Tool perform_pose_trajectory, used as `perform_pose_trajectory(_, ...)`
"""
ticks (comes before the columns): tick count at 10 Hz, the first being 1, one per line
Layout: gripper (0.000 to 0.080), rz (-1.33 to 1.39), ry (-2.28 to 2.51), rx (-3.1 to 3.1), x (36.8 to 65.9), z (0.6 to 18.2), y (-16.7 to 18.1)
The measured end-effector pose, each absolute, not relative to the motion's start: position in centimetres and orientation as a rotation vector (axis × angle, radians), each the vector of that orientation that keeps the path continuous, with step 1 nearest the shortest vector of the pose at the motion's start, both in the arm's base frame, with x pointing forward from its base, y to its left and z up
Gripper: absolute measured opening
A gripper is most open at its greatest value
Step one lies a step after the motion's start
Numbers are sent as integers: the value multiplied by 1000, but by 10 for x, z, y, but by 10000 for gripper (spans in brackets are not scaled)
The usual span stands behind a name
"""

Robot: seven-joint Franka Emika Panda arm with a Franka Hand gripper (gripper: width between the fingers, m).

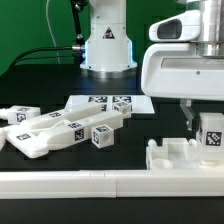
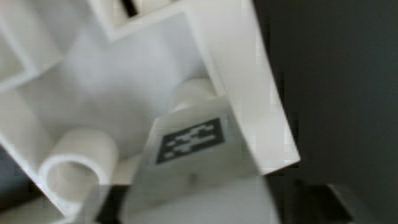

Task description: Assemble chair

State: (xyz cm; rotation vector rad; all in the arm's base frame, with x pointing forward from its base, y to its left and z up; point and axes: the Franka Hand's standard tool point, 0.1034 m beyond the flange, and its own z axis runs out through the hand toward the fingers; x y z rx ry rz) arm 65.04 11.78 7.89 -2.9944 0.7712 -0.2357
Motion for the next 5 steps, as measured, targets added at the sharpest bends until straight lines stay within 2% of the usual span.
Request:
perform_pose_trajectory(1,282,-228,876,-2963,650,79,117)
perform_pose_trajectory(5,284,-121,1502,-2685,657,77,108)
